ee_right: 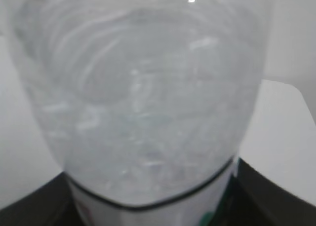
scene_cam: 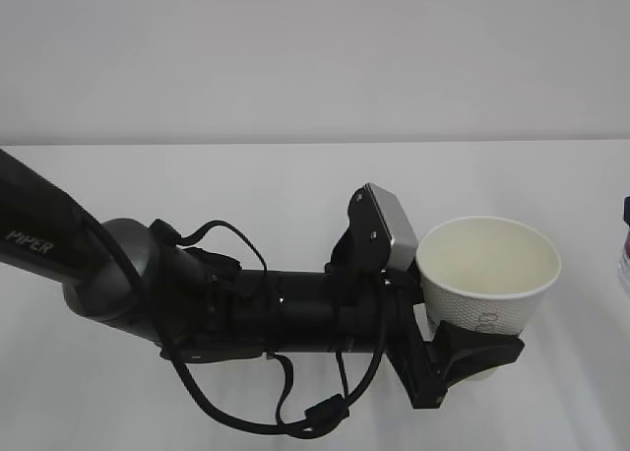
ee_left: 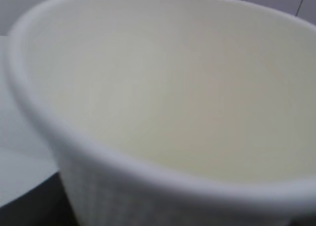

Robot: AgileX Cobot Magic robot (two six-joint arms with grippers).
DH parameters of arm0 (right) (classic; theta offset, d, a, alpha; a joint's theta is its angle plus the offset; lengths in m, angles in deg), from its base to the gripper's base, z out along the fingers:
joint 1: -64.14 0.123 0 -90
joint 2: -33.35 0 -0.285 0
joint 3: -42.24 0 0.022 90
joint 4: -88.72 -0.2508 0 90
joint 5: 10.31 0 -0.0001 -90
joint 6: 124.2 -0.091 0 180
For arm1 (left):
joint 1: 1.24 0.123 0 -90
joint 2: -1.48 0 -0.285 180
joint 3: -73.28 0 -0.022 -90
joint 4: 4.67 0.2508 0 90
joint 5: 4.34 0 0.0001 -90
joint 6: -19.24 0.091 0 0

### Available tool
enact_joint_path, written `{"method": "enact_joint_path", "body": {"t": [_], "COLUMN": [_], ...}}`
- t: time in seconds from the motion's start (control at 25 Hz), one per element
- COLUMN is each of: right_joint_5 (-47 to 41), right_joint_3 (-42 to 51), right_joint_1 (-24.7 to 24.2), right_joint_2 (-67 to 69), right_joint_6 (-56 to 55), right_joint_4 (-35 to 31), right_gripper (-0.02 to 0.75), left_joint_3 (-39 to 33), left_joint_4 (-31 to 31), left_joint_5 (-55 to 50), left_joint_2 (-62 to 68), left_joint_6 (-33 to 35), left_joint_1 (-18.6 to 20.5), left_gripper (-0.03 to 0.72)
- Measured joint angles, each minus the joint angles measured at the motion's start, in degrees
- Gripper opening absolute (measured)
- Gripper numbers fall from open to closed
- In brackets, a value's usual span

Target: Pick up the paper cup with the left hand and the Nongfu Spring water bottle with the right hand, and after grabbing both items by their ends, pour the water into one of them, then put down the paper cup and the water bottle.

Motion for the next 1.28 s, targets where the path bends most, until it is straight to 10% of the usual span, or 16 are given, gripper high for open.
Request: {"method": "enact_joint_path", "body": {"t": [1.28], "right_joint_5": [0.00], "right_joint_3": [0.00], "right_joint_1": [0.00], "right_joint_2": [0.00], "right_joint_6": [26.19], "right_joint_4": [0.00], "right_gripper": [0.458], "left_joint_3": [0.00], "left_joint_4": [0.00], "left_joint_5": [-0.85], "left_joint_2": [0.00], "left_joint_6": [0.00], "left_joint_1": [-0.14], "left_gripper": [0.548]}}
